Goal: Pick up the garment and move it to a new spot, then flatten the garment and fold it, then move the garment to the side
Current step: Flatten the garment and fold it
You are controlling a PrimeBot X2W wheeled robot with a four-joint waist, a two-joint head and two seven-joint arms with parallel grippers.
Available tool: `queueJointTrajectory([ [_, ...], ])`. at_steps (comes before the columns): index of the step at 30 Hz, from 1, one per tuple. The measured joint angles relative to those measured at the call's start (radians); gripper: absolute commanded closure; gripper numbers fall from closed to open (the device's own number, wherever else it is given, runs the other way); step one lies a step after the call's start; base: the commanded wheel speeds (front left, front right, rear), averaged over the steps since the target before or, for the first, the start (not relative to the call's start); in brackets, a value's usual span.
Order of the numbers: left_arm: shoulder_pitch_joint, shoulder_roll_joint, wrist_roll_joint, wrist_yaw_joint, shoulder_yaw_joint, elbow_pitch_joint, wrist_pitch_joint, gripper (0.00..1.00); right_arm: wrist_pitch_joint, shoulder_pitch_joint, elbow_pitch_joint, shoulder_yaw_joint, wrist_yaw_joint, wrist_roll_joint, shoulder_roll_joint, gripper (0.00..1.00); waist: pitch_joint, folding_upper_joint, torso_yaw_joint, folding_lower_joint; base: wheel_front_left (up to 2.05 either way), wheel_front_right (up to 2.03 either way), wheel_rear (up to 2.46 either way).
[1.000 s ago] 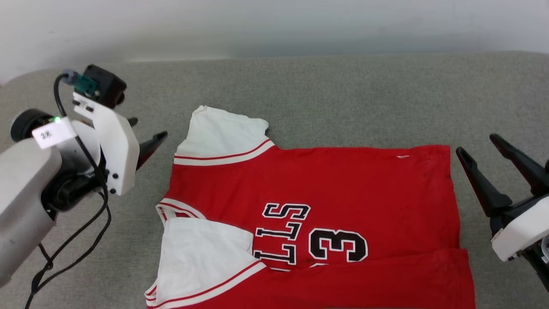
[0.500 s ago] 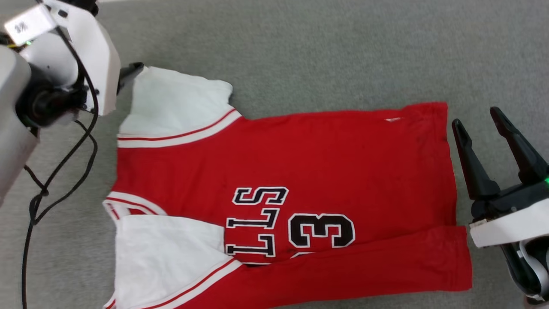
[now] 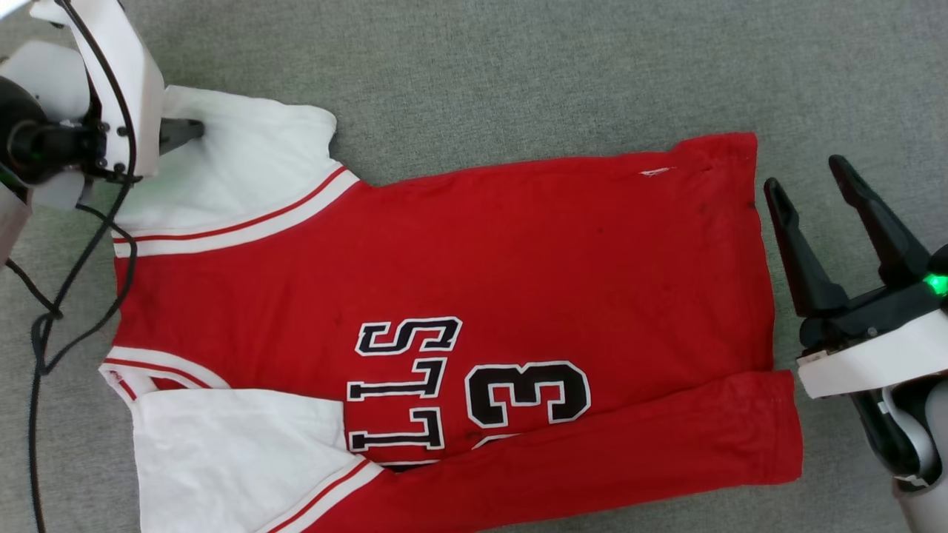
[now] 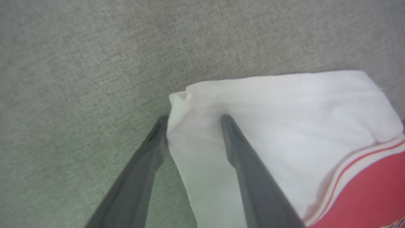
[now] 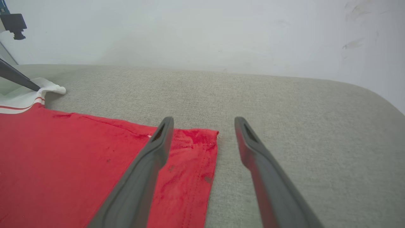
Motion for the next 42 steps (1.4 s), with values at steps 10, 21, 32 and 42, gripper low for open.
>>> queueJointTrajectory([
  [10, 0.040, -0.020, 0.009, -0.035, -0.027, -0.039, -0.062, 1.00, 0.130, -0.078, -0.011, 0.001, 0.000, -0.005, -0.107, 0.00, -0.079, 0.0000, 0.028, 0.0000, 0.00, 0.00, 0.00],
  [21, 0.085, -0.030, 0.000, -0.047, -0.052, -0.169, -0.138, 1.00, 0.893, -0.338, 0.016, 0.241, 0.000, 0.242, -0.385, 0.00, -0.166, 0.0000, 0.124, -0.0001, 0.00, 0.00, 0.00],
  [32, 0.066, -0.029, 0.006, -0.049, -0.055, -0.242, -0.182, 1.00, 1.192, -0.515, 0.199, 0.342, 0.000, 0.340, -0.385, 0.00, -0.118, 0.0000, 0.181, -0.0001, 0.00, 0.00, 0.00],
  [42, 0.039, -0.022, 0.017, -0.050, -0.088, -0.300, -0.213, 1.00, 1.180, -0.515, 0.294, 0.421, 0.000, 0.377, -0.345, 0.00, -0.069, 0.0000, 0.215, -0.0002, 0.00, 0.00, 0.00],
])
